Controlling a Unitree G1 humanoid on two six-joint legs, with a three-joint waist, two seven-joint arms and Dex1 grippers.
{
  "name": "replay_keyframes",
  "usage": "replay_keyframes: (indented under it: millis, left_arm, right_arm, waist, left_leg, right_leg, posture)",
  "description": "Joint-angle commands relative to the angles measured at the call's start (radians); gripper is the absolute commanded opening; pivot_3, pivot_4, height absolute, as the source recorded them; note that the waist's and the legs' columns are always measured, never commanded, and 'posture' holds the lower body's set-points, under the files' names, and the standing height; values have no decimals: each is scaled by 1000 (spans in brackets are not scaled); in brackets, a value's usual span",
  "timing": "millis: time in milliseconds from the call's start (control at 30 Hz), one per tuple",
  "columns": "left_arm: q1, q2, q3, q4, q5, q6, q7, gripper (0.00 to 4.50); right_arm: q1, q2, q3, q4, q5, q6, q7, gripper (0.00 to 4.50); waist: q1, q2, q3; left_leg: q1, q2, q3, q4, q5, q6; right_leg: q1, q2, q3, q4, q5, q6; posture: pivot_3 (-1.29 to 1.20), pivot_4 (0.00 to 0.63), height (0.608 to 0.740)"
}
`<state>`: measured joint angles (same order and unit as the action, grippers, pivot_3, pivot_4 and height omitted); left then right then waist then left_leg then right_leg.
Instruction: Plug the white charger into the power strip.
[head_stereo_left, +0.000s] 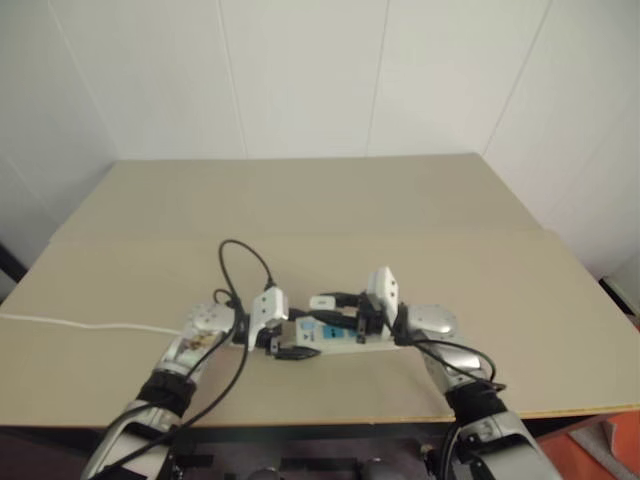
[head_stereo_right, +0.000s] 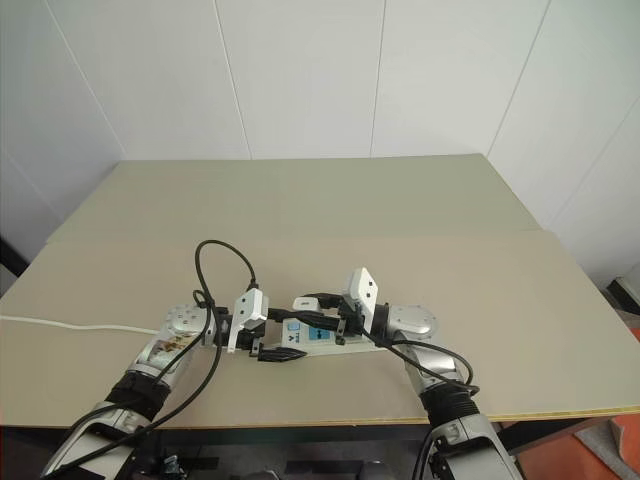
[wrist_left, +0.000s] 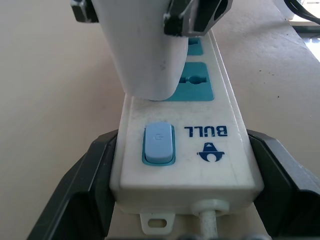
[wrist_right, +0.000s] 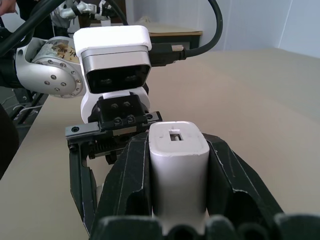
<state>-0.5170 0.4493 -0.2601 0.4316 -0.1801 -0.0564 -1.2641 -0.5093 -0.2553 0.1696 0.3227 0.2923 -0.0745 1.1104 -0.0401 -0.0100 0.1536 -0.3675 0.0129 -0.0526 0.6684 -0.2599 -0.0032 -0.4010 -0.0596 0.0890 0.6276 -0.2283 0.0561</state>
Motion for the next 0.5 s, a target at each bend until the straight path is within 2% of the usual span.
replay_keyframes:
  millis: [33,233,500]
  left_arm:
    - [44,12,-72,30,71,26,-31,3280]
    - [40,18,-73,35,69,28,-47,3280]
    - [-27,12,-74,148,92,-25,-71,3280]
  right_arm:
    - [2,-18,-20,15,-10,-7,-12,1128]
    - [0,-25,-25,17,2,-10,4,1128]
    - [17,-8,-16,18,2,-34,15,1128]
  waist:
    - [0,0,0]
    - [0,0,0]
    - [-3,0,0]
  left_leg:
    - [0,0,0,0,0,0]
    - [0,0,0,0,0,0]
    - [0,0,0,0,0,0]
  right_leg:
    - [0,0,0,0,0,0]
    - [0,0,0,0,0,0]
    - [0,0,0,0,0,0]
  posture:
    - [0,150,740]
    - [0,150,740]
    - [0,150,740]
